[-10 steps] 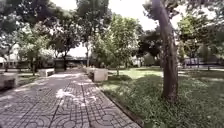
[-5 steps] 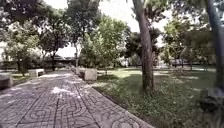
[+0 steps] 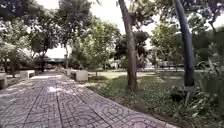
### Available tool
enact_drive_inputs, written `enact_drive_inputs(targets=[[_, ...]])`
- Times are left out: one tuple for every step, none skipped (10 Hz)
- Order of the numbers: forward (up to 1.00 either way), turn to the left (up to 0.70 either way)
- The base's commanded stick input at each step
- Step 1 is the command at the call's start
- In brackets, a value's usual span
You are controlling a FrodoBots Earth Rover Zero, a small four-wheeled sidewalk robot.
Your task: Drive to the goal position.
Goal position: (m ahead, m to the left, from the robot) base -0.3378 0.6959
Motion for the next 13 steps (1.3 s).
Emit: enact_drive_inputs(targets=[[1.0, 0.27], [1.0, 0.27], [1.0, 0.27], [1.0, 0.27], [1.0, 0.27], [1.0, 0.27], [1.0, 0.27], [1.0, 0.27], [1.0, 0.27], [1.0, 0.27], [1.0, 0.27], [0.09, 0.43], [1.0, 0.27]])
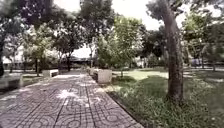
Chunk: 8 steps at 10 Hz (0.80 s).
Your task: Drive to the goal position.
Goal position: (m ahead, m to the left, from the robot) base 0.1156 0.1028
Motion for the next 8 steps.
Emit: enact_drive_inputs(targets=[[1.0, 0.27], [1.0, 0.27], [0.34, 0.09], [0.0, 0.0], [0.0, 0.0], [0.0, 0.0], [0.0, 0.0], [0.0, 0.0]])
